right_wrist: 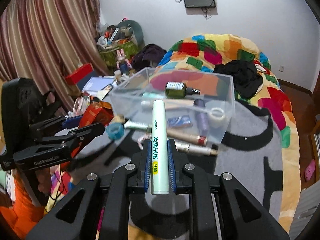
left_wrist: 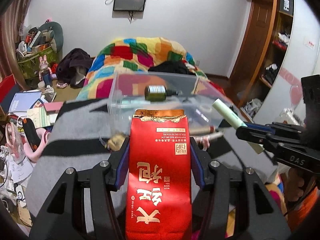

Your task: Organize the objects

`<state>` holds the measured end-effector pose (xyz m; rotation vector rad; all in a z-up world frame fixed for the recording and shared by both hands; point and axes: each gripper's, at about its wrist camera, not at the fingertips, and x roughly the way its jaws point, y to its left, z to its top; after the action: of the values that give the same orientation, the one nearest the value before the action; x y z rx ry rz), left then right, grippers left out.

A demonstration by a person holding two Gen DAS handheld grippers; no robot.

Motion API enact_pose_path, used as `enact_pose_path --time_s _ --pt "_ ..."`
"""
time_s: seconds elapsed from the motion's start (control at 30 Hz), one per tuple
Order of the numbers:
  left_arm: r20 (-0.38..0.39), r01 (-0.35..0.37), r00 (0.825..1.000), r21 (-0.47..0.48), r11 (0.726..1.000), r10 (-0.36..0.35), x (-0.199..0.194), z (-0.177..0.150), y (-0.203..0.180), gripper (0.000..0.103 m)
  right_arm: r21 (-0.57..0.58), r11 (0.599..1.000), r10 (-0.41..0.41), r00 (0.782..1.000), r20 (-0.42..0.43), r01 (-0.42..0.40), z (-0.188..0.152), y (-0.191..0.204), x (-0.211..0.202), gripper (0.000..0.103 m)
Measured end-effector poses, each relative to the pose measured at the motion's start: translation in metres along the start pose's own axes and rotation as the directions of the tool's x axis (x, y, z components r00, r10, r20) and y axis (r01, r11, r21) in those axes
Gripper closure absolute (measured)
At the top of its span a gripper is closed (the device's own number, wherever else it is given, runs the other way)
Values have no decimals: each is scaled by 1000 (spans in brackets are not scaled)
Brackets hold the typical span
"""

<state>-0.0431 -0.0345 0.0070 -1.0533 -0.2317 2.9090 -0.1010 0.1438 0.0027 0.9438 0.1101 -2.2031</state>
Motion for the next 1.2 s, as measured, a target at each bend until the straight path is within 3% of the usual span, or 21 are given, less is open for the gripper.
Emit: enact_pose_path --time_s 0.27,0.7,1.0,1.2 --pt "42 -9 999 -36 999 11 6 29 9 49 48 998 -29 999 35 28 30 -10 11 89" --pt "1 -8 1000 -62 998 8 42 67 22 49 136 989 -59 998 14 57 58 -35 48 89" --pt "-101 -39 994 -38 999 35 87 78 25 49 160 984 -67 997 -40 73 70 -48 78 89" --pt "-178 1 984 -77 997 -15 110 78 33 49 143 986 -72 994 -88 84 71 -49 96 89"
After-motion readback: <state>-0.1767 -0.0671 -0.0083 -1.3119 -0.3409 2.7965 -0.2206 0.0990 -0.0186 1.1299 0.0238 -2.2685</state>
